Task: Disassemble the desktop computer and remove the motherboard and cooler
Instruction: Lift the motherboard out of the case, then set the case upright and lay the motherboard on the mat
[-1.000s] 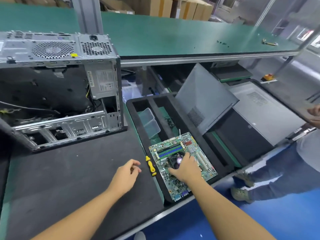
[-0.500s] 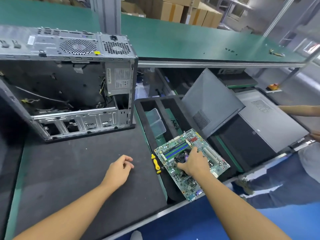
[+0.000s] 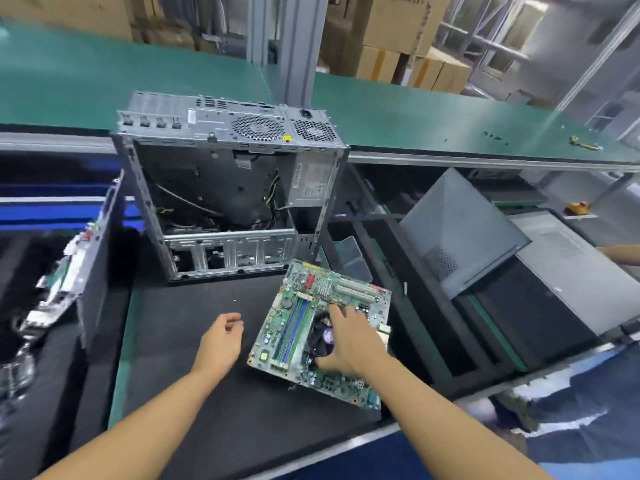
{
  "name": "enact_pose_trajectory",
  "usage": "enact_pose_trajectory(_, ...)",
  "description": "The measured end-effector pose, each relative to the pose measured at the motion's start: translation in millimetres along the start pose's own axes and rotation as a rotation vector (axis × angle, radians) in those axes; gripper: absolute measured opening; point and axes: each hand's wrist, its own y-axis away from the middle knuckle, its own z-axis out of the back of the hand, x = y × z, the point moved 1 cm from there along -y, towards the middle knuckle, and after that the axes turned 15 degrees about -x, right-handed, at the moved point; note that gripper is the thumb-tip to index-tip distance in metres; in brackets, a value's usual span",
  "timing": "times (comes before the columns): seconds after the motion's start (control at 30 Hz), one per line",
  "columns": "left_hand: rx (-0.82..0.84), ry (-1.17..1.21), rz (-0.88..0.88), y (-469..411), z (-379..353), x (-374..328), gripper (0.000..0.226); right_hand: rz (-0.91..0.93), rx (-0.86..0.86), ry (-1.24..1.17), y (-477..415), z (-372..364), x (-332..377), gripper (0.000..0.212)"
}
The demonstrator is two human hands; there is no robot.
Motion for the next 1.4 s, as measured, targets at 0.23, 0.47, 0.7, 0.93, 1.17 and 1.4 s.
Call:
enact_pose_trajectory(0.23,0.049,-0.044,0.063,0,75,56,0.034,0.22,0.084,0.041,-5,-38,83,0.1)
enact_pose_trajectory(0.47,0.101,-0.254,-0.089,2,106,78,0.066,-0.104,0.038,-0.126,2,-69,151,0.088)
enact_pose_trajectory(0.7,0.005,-0.386,-0.208,-16,107,71,0.051,-0.388,-0.115,-0.129,-5,-77,196,0.095)
enact_pose_trajectory(0.93,0.174,-0.326,-0.134,-31,89,47,0.038,-0.53,-0.052,-0.05,-18,-79,195,0.104)
enact_pose_trajectory(1.17,0.183,-0.355,-0.076,-29,87,46,0.032,-0.453,0.086,-0.166,-18,-84,179,0.108)
enact_pose_trajectory(1.4,0.249,-0.399,-0.05,-31,81,43,0.019,-0.31,0.18,-0.44,-18,-70,145,0.064)
